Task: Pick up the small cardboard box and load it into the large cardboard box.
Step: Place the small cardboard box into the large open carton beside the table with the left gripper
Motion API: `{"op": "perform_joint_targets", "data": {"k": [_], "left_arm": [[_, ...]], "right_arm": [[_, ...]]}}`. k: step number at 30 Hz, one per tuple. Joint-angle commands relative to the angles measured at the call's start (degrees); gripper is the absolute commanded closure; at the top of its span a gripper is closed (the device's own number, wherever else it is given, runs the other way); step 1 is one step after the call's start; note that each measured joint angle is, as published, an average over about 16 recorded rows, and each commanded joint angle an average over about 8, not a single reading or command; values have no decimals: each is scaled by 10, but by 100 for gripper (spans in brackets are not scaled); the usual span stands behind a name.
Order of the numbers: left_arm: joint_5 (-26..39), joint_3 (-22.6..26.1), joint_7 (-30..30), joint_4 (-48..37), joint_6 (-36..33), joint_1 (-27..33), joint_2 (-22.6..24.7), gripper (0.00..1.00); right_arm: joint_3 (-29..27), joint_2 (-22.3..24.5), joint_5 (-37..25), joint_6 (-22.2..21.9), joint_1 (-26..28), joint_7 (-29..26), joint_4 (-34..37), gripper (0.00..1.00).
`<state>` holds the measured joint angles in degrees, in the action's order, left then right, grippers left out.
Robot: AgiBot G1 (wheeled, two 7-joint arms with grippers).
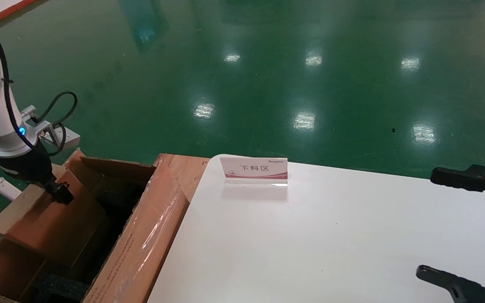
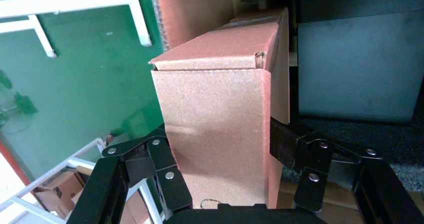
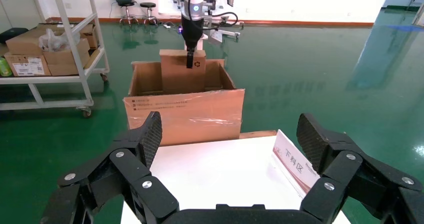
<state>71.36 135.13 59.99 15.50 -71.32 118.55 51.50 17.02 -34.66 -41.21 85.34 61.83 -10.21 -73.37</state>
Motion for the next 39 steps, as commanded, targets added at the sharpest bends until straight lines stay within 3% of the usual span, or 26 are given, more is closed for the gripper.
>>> {"op": "perform_joint_targets", "data": {"k": [1,4,5,12,13,39], "left_arm": [[-3,-2,-2,-9,4,-11,2,100],[-8,-4,-9,-23,7,-27,5,100],[-9,-5,-11,-27,7,-31,6,94],[-17,-10,-24,-44,9,-47,8,8],[-18,-10,-25,-45,9,-48,8,1],[-14,-8,-20,-39,9,-43,7,0]], "right_arm": [[0,0,0,0,0,0,0,0],[0,0,0,0,0,0,0,0],[0,0,0,0,0,0,0,0],[0,0,0,0,0,0,0,0],[0,0,0,0,0,0,0,0],[0,0,0,0,0,0,0,0]]}}
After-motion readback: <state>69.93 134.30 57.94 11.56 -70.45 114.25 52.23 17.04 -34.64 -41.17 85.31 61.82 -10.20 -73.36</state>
